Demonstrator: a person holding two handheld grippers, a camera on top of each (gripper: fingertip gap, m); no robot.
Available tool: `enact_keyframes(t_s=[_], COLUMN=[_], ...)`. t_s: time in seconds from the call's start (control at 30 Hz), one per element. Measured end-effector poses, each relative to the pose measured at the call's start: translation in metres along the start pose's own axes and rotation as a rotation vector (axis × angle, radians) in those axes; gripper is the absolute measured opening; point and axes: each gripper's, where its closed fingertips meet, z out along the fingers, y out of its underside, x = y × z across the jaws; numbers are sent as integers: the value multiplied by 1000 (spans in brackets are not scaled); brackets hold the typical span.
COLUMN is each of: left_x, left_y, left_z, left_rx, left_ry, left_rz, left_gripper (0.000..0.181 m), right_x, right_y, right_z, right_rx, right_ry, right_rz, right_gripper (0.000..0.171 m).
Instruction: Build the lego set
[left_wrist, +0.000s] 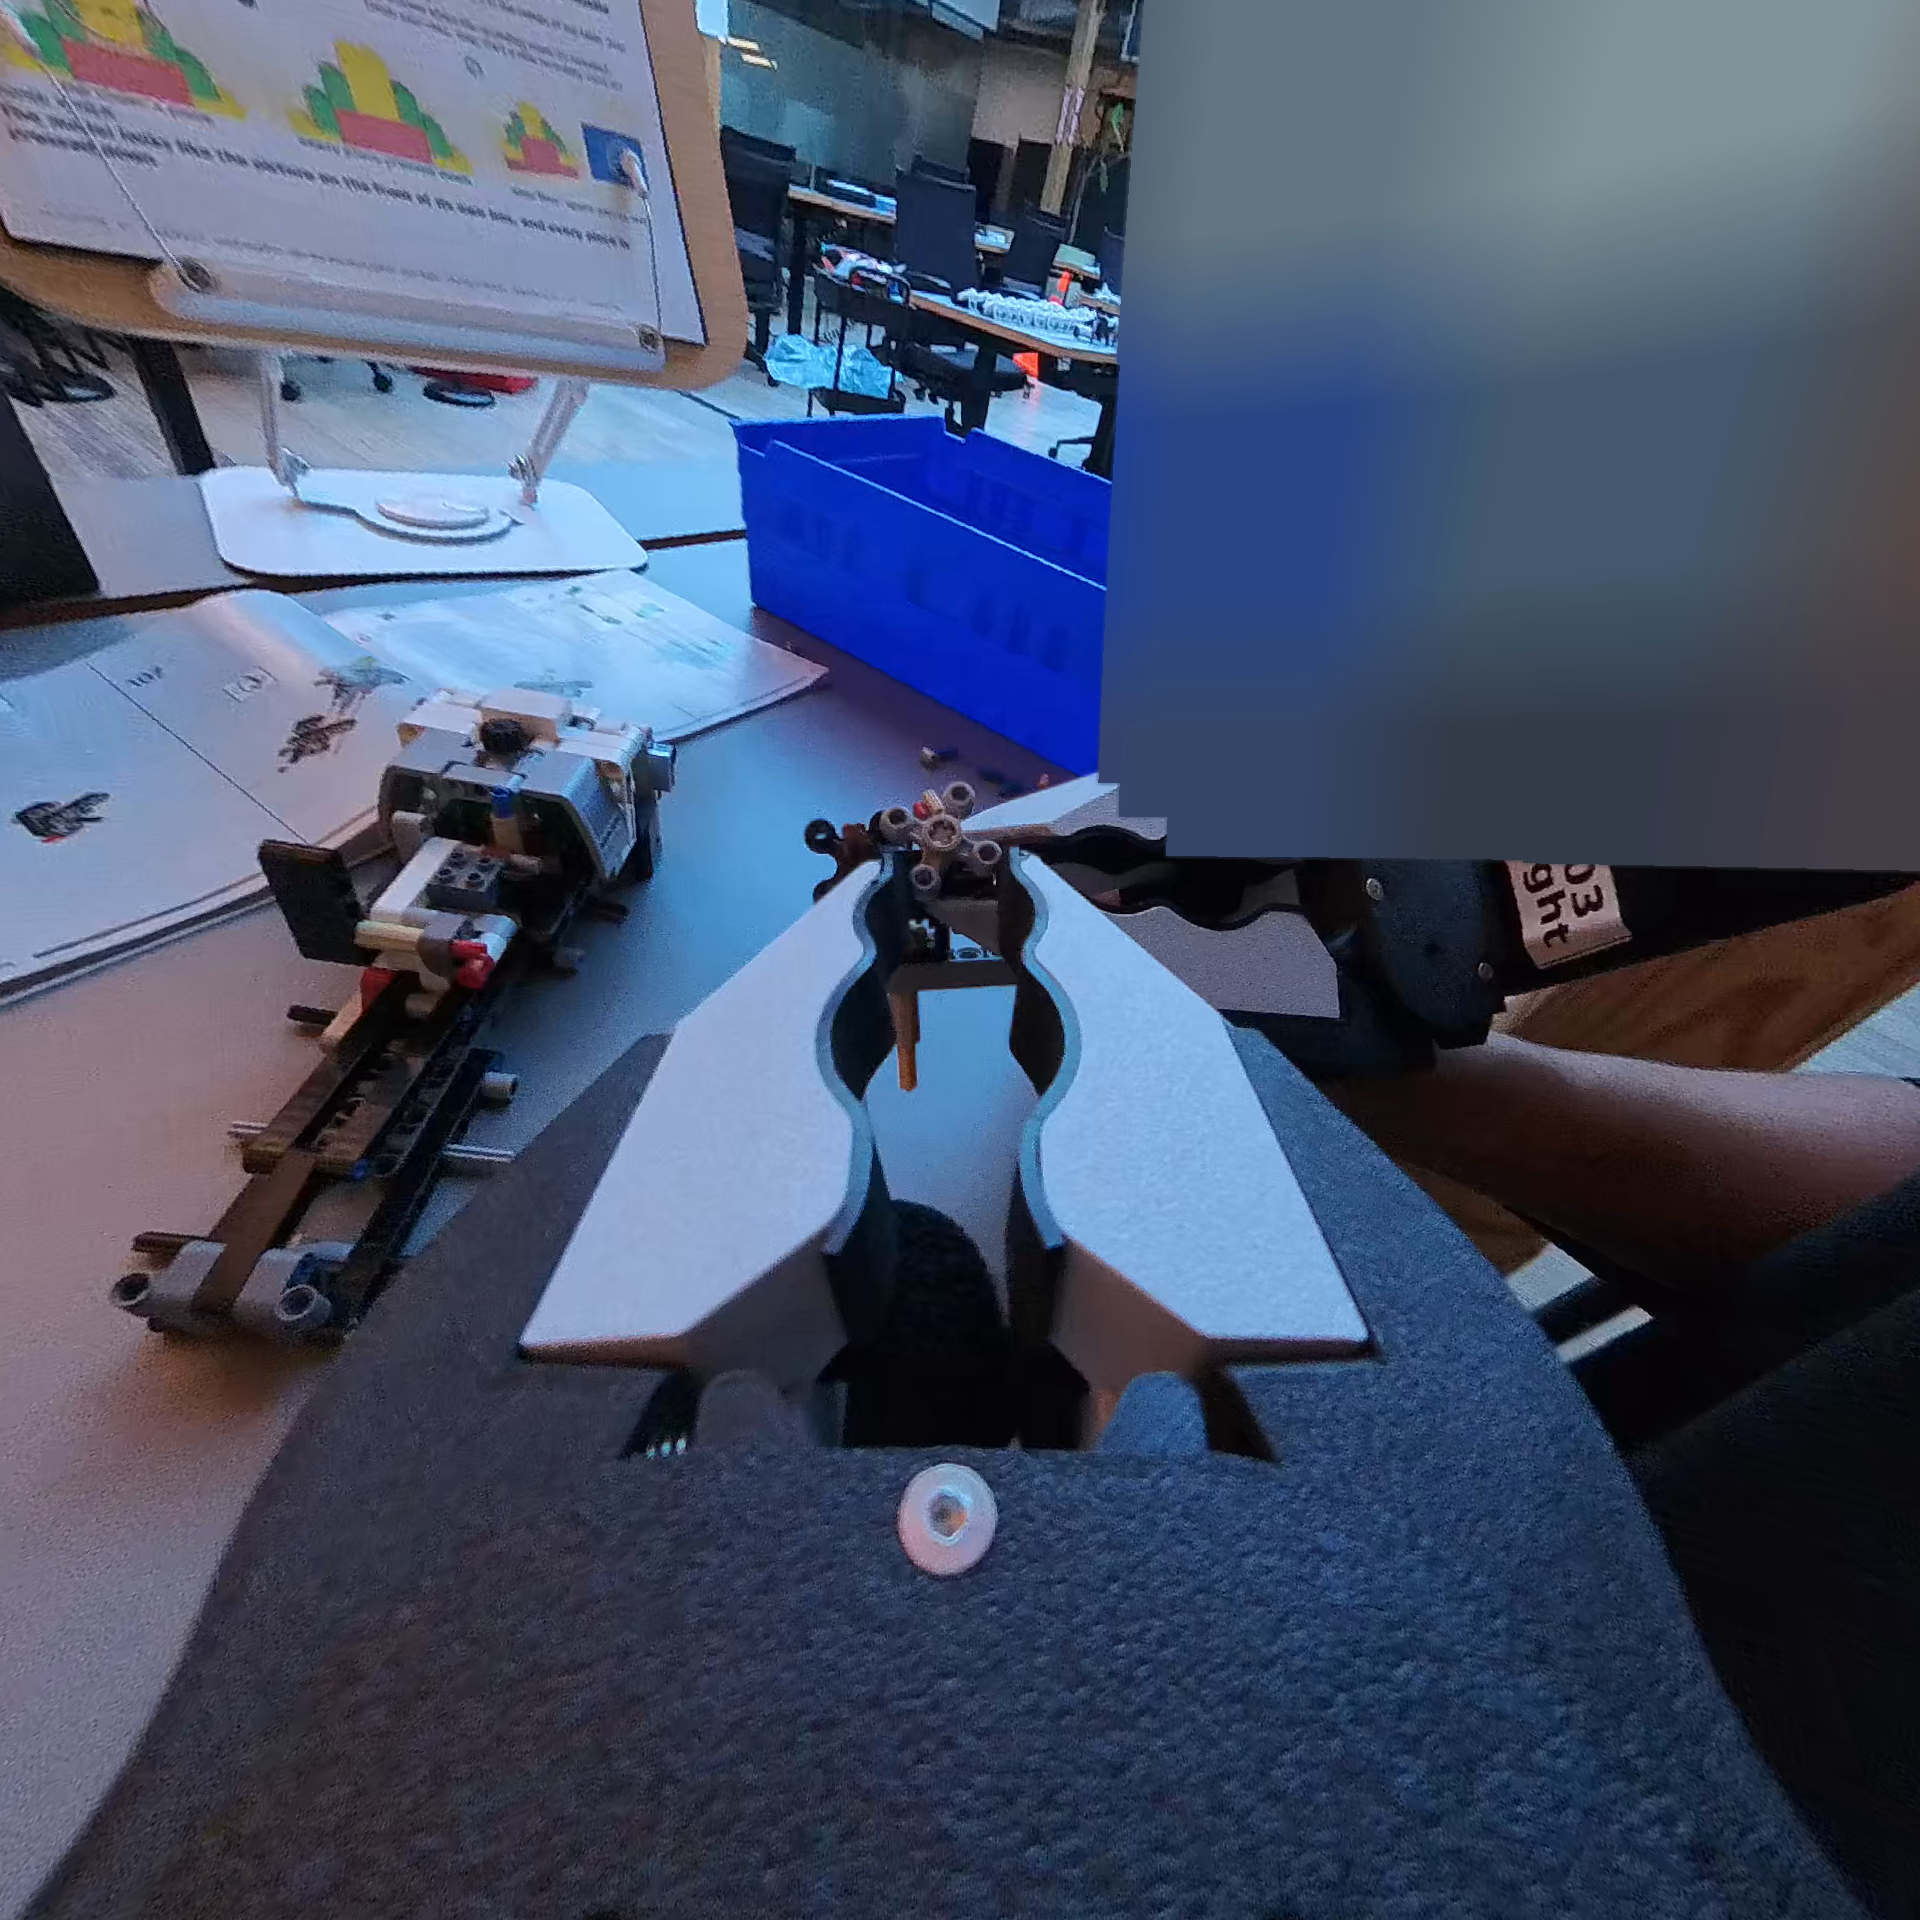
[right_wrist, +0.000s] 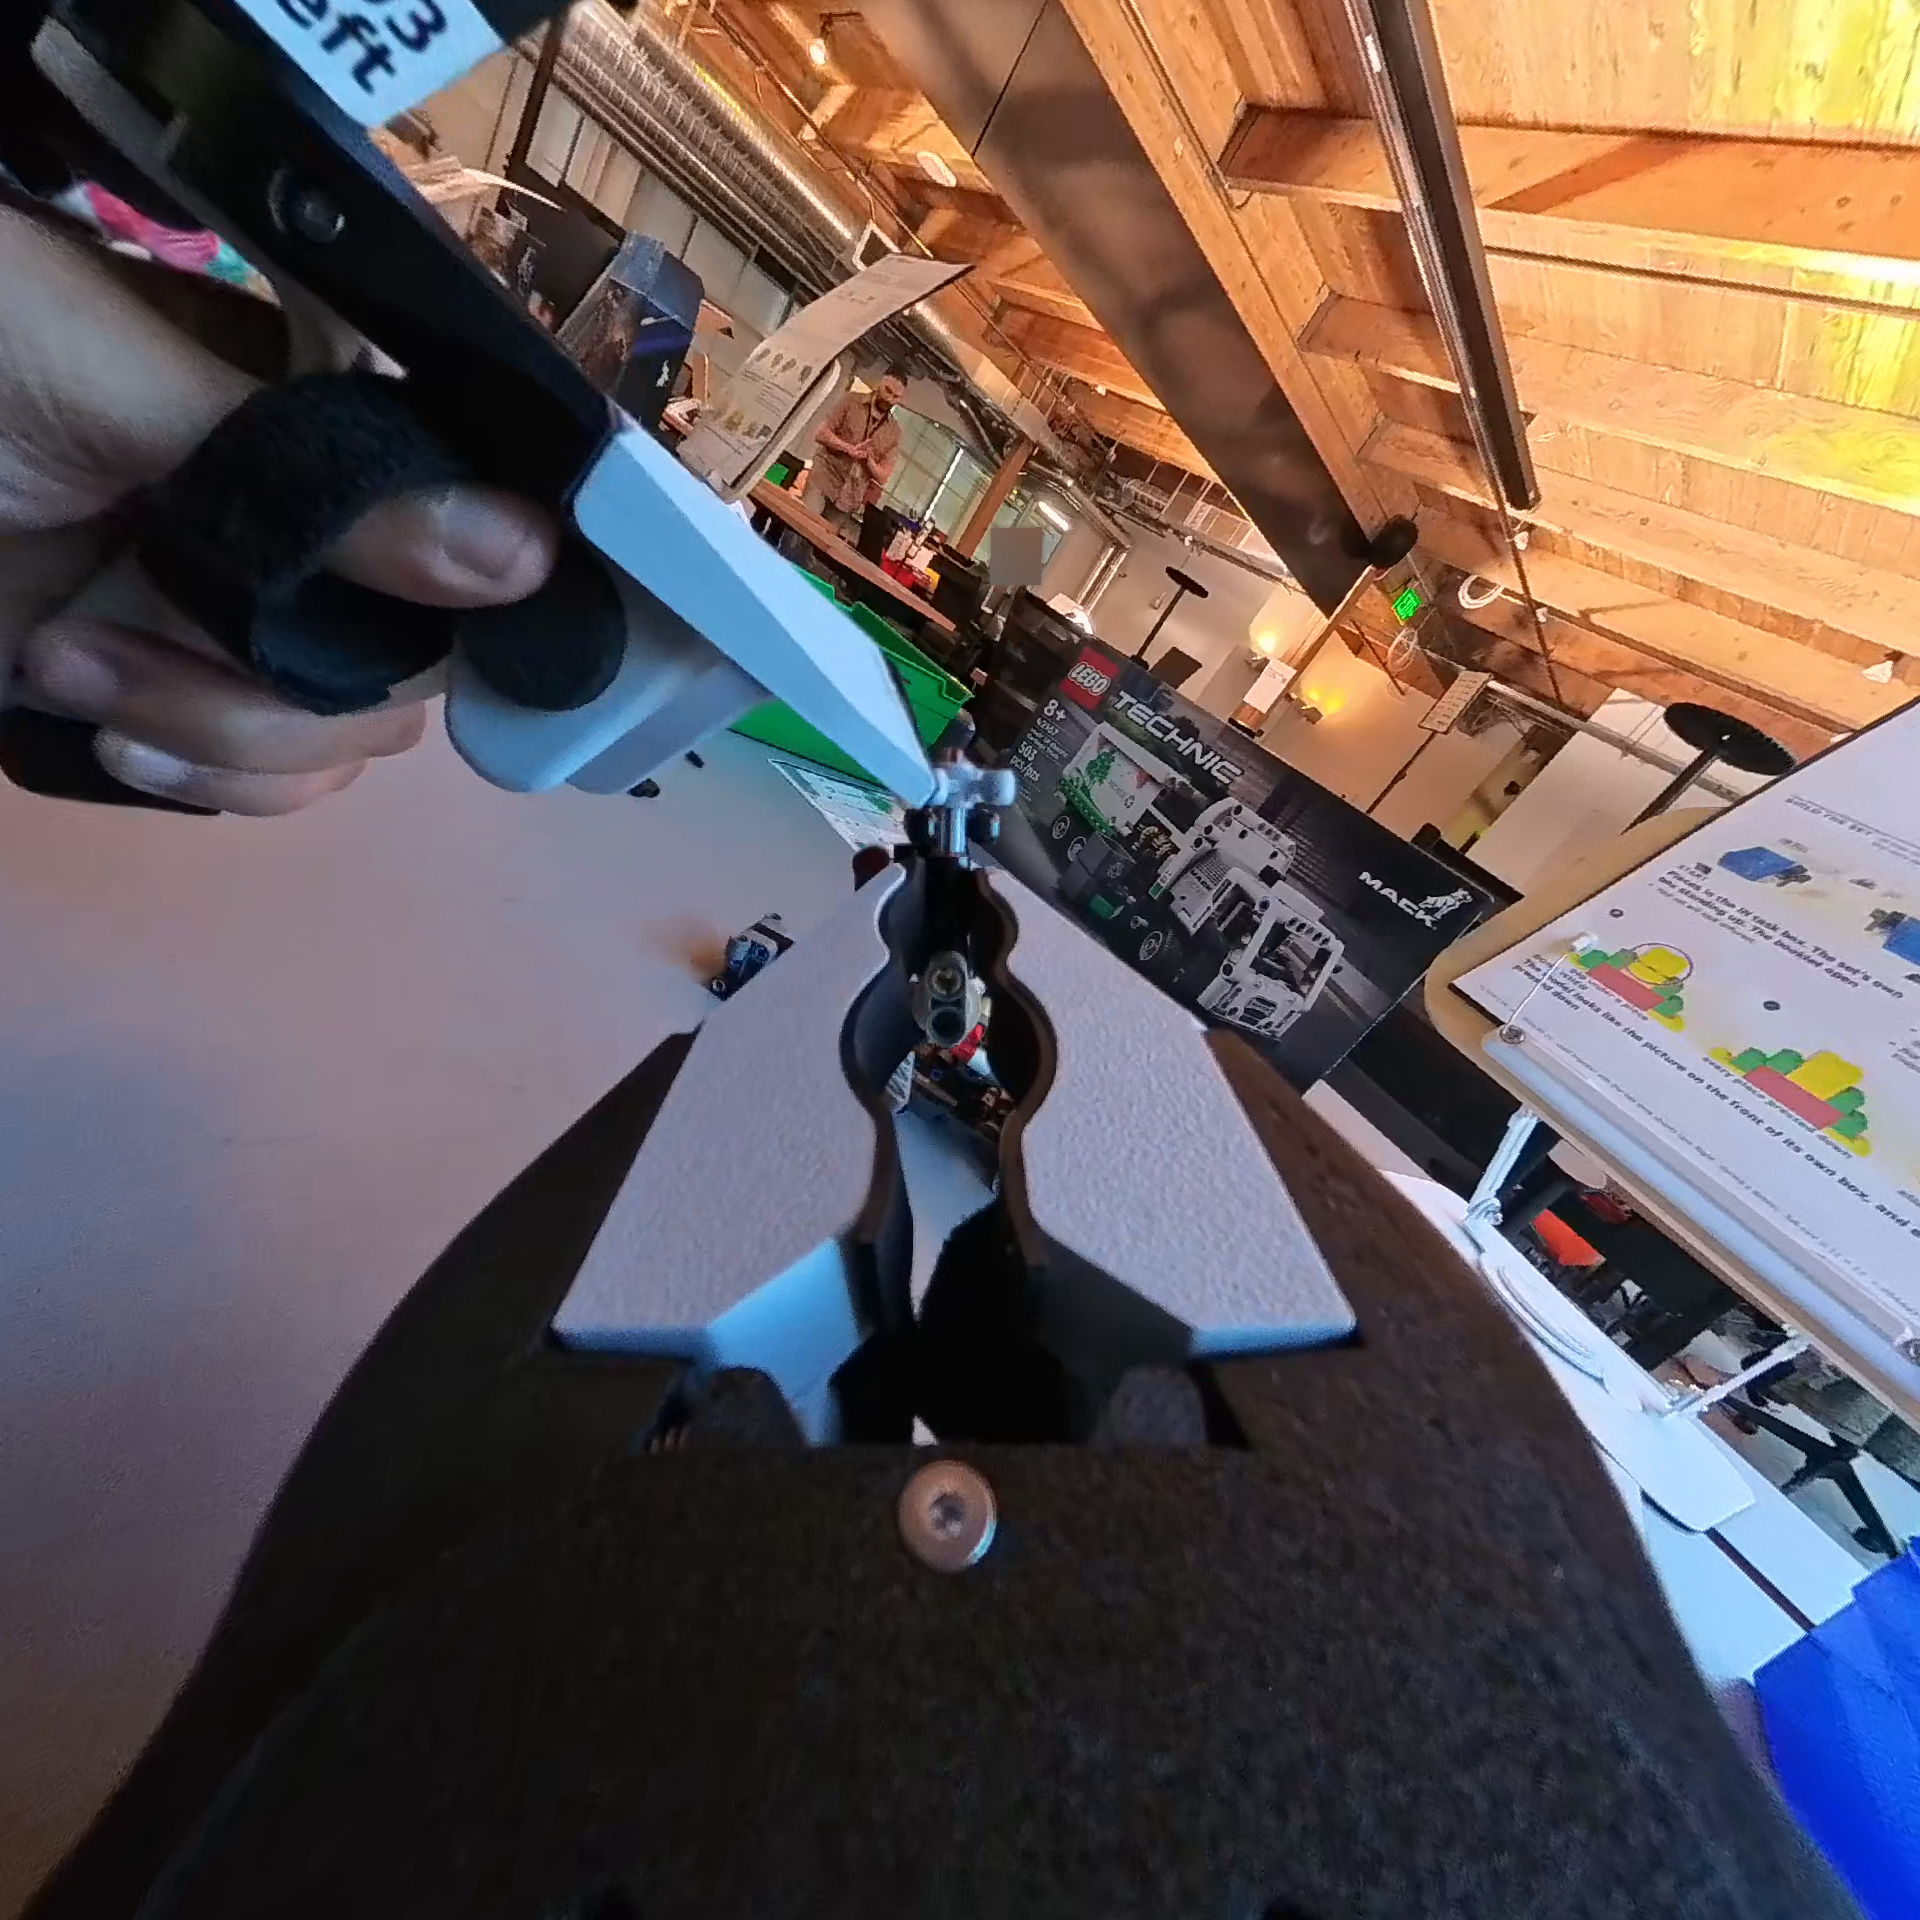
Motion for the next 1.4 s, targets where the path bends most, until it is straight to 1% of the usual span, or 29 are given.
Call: enact_keyframes(t_s=[0.3, 0.47, 0.57, 0.7, 0.83, 0.9, 1.2, 1.4], left_x=[-3, -10, -11, -14, -14, -15, -19, -17], left_y=[7, 15, 8, 14, 14, 16, 23, 23], left_z=[-4, -7, -16, -17, -17, -15, -13, -16], left_rx=[-105, -123, -75, -122, -119, -132, -186, -211], left_ry=[96, 84, 82, 89, 107, 101, 62, 105], left_rz=[-97, -35, -1, -21, -69, -70, -58, -88], left_gripper=[14, 13, 10, 10, 8, 5, 5, 5], right_x=[-6, -12, -13, -17, -21, -22, -25, -27], right_y=[3, 11, 14, 12, 12, 13, 18, 15], right_z=[2, 7, 8, 8, 8, 8, 9, 8], right_rx=[-31, -68, -86, -81, -83, -90, -126, -114], right_ry=[-2, -21, -16, -13, -20, -22, -26, -28], right_rz=[-86, -97, -132, -195, -224, -240, -293, -300], right_gripper=[6, 6, 6, 6, 6, 6, 6, 6])
